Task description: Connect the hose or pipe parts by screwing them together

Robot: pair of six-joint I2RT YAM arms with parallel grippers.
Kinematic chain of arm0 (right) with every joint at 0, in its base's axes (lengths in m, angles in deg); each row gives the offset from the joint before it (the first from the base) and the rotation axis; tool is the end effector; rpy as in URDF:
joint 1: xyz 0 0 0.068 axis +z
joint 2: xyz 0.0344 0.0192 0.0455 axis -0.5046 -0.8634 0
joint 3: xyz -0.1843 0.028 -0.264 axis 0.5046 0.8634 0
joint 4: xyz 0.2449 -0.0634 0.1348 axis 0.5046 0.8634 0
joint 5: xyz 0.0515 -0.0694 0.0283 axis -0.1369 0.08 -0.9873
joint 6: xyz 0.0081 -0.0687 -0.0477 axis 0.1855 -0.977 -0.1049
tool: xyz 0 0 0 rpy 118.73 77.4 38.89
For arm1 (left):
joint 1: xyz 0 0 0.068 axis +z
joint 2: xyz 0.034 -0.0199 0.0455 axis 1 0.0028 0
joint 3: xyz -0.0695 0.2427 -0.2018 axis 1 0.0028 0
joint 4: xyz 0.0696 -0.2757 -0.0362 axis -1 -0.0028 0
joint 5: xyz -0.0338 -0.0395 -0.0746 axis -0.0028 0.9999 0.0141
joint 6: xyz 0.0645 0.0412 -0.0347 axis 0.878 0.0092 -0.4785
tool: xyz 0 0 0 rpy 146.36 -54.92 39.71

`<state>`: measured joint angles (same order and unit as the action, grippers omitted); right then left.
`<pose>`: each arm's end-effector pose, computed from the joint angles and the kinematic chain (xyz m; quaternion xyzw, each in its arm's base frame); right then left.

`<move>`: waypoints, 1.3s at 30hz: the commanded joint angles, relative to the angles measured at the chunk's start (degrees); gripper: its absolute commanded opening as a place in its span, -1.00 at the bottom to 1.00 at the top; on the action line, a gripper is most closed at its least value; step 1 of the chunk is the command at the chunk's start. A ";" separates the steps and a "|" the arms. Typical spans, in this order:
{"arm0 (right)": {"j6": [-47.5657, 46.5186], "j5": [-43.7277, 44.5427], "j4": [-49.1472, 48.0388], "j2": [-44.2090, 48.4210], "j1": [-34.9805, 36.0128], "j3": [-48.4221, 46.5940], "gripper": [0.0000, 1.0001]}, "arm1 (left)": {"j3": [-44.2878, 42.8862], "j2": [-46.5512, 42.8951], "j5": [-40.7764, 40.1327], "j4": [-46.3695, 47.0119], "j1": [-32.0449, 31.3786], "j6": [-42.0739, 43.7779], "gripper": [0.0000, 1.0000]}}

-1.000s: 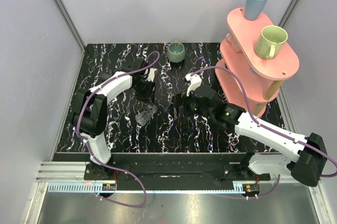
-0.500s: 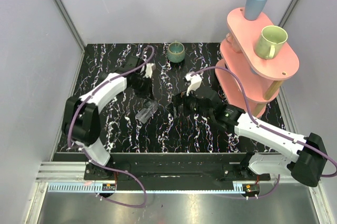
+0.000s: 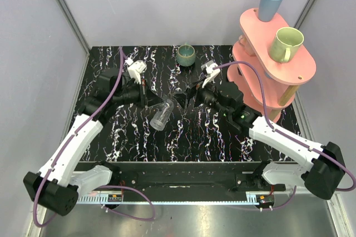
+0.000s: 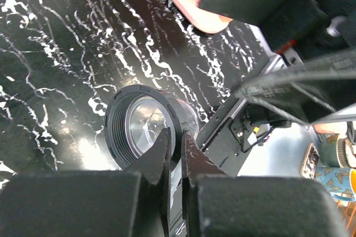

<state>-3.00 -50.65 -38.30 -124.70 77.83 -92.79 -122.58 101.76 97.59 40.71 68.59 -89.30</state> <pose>0.2188 0.2429 0.3850 -0.2148 0.6911 0.3690 0.5831 0.2257 -0.1344 0.3913 0.1553 0.8205 -0.4245 0.3498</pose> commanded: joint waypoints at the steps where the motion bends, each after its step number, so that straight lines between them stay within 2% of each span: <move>1: 8.49 -13.74 -12.02 -2.41 -2.53 0.47 0.99 | 4.12 -5.61 2.84 11.86 0.16 -6.47 -1.00; 5: 14.74 -20.77 -21.35 -3.91 -2.53 5.40 1.00 | 6.77 -8.51 3.02 18.65 0.16 -11.30 -1.00; 10: 16.59 -24.74 -21.11 -4.35 -2.53 6.36 0.94 | 7.83 -9.31 2.93 23.14 0.16 -15.00 -1.00; 11: 16.77 -24.74 -21.28 -4.09 -2.44 6.80 0.88 | 7.83 -9.31 2.84 23.23 0.16 -15.17 -1.00; 12: 16.85 -25.18 -21.28 -3.82 -2.44 7.16 0.73 | 7.74 -9.31 2.75 23.23 0.16 -15.35 -1.00; 18: 17.21 -24.22 -21.72 -3.03 -2.44 8.39 0.46 | 9.41 -9.66 3.36 27.88 0.16 -18.95 -1.00; 19: 17.38 -23.69 -21.46 -3.20 -2.61 8.39 0.26 | 9.67 -9.48 3.71 28.67 0.16 -19.30 -1.00; 21: 17.56 -21.68 -21.28 -3.12 -2.44 8.65 0.05 | 9.85 -9.04 3.89 28.85 0.16 -19.48 -1.00; 22: 17.56 -20.88 -21.28 -2.60 -2.53 9.09 -0.22 | 9.76 -9.04 3.63 28.16 0.16 -19.22 -1.00; 25: 17.73 -17.89 -21.72 -1.19 -2.61 10.49 -0.45 | 9.06 -9.22 2.05 25.00 0.42 -17.29 -1.00; 27: 18.26 -15.35 -22.42 0.04 -2.97 11.72 -0.50 | 9.58 -9.22 2.74 24.20 2.17 -18.59 -1.00; 30: 18.61 -13.32 -24.00 1.98 -3.58 14.10 -0.52 | 12.38 -8.78 8.35 31.98 5.42 -24.99 -1.00; 32: 18.27 -14.71 -24.01 1.81 -3.76 14.63 -0.58 | 13.19 -8.95 9.08 33.95 5.79 -27.21 -1.00; 36: 18.79 -15.34 -25.05 1.19 -3.85 15.42 -0.60 | 12.58 -8.95 9.25 33.26 5.79 -26.69 -1.00; 39: 20.02 -14.72 -26.37 1.28 -3.93 15.86 -0.61 | 11.44 -9.48 7.77 28.44 5.79 -22.05 -1.00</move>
<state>15.45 -68.64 -61.29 -124.49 75.19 -77.92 -108.98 93.48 105.90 67.90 73.02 -114.92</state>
